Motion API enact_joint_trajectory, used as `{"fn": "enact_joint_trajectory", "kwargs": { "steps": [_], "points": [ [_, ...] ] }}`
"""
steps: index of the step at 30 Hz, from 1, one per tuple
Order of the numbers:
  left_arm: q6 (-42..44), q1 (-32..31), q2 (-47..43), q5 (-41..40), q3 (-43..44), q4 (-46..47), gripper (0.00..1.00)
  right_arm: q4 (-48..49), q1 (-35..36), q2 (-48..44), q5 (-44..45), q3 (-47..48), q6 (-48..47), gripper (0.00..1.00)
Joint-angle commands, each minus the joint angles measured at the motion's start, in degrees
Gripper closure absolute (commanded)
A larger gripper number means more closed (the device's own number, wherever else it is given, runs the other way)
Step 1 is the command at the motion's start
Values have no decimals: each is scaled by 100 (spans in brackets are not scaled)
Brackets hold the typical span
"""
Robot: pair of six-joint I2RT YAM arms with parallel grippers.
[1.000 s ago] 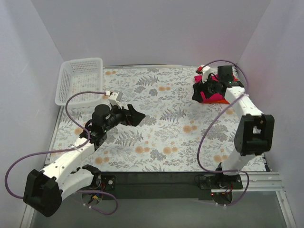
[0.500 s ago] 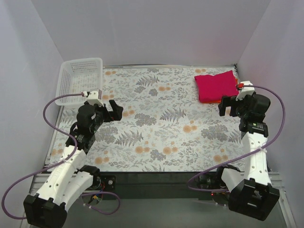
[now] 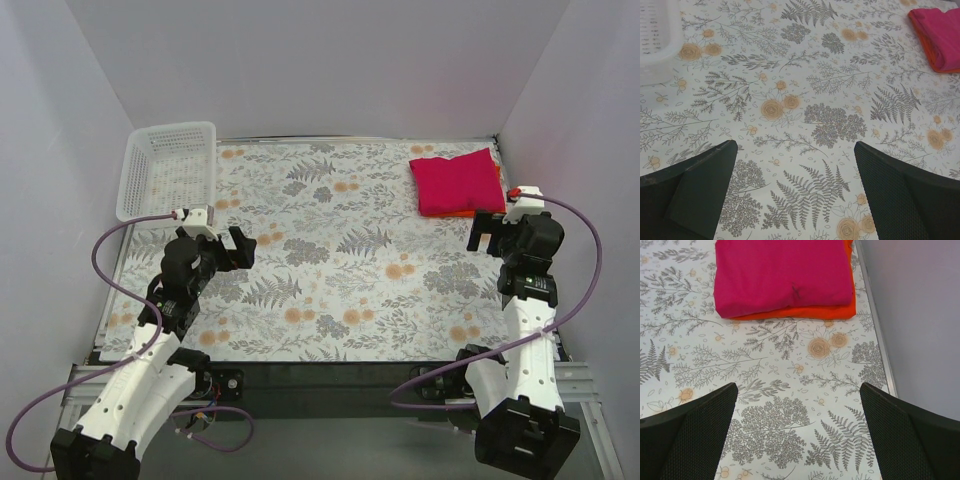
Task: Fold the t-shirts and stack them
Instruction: Neatly place the folded tshirt to the corner
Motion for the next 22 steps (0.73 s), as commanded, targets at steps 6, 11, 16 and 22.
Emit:
{"fn": "enact_joint_trajectory", "kwargs": {
  "steps": [6, 11, 16, 22],
  "points": [
    [131, 21, 8, -49, -40, 145, 2, 363, -7, 89, 216, -102, -27, 2],
    [131, 21, 52, -49, -57, 171, 2, 380, -16, 98, 286, -137, -9, 2],
    [131, 21, 166, 118, -49, 189, 2, 380, -16, 124, 426, -172, 69, 2],
    [140, 21, 175, 118, -58, 180, 2, 389, -16, 125, 366, -155, -52, 2]
  ]
}}
